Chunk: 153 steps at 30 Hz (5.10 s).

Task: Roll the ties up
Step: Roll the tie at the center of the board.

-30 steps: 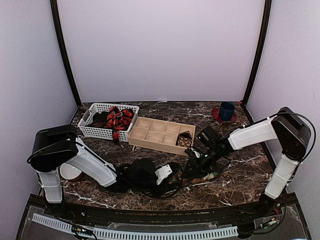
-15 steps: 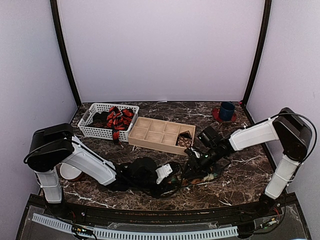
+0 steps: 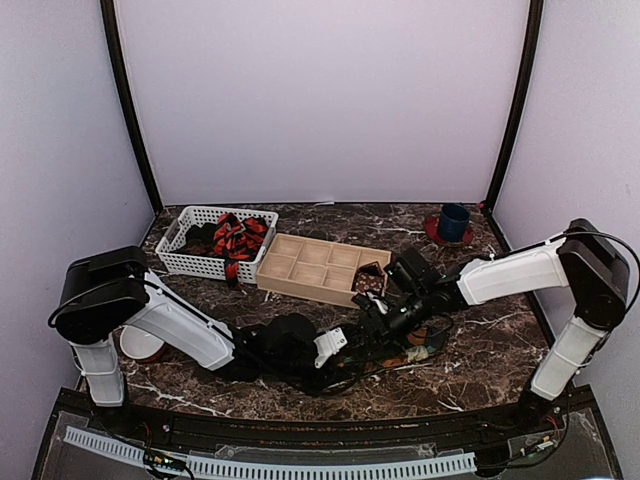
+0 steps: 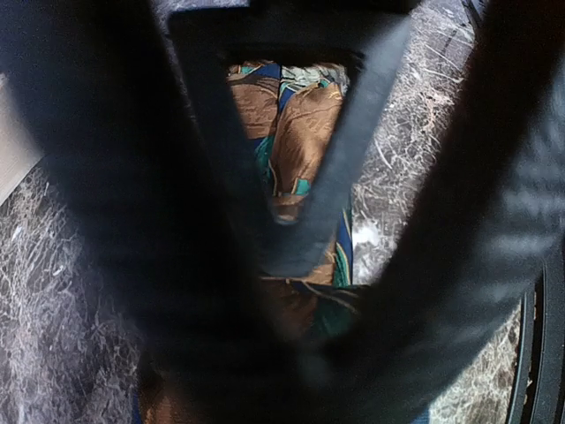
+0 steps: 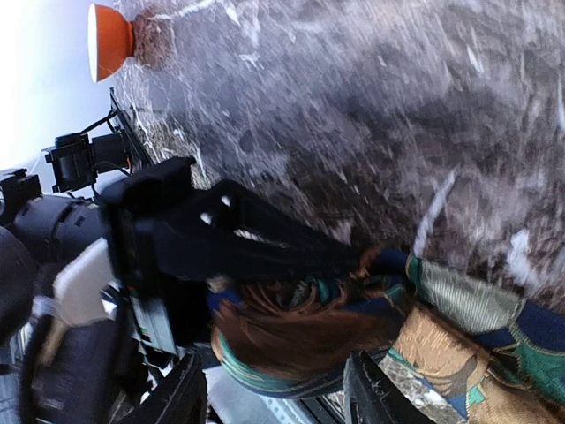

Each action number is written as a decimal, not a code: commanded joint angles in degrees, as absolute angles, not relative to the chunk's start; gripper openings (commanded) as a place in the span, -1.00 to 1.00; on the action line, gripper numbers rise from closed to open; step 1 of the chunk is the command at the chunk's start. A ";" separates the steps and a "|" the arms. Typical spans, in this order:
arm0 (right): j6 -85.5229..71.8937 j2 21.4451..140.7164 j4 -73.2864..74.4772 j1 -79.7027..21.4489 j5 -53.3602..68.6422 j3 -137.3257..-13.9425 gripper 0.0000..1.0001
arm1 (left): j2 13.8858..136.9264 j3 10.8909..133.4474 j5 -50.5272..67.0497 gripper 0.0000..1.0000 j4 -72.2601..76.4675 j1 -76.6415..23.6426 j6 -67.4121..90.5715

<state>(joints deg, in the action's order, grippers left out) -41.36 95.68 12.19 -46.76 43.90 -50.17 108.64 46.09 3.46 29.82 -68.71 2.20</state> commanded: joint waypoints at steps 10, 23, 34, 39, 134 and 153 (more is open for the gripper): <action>-46.41 97.51 3.83 -47.49 44.77 -47.05 -0.22 | 111.27 45.49 3.54 -0.34 21.71 -69.08 2.50; -41.80 99.23 8.87 -47.30 42.91 -46.26 -1.00 | 109.42 44.93 3.62 -0.02 24.07 -68.98 2.04; -38.10 98.29 12.45 -43.72 38.97 -41.80 -1.00 | 100.78 39.50 2.55 0.85 36.89 -68.95 -0.20; -34.71 99.08 15.91 -40.95 35.84 -40.93 -1.00 | 102.47 38.56 3.46 0.86 40.17 -68.94 2.19; -27.50 104.52 25.40 -38.24 34.85 -45.73 -1.00 | 116.96 50.12 2.22 0.67 45.96 -70.18 -7.49; -28.57 100.94 26.45 -38.55 35.13 -47.31 -0.75 | 116.30 52.29 4.46 -0.29 39.19 -69.35 -6.73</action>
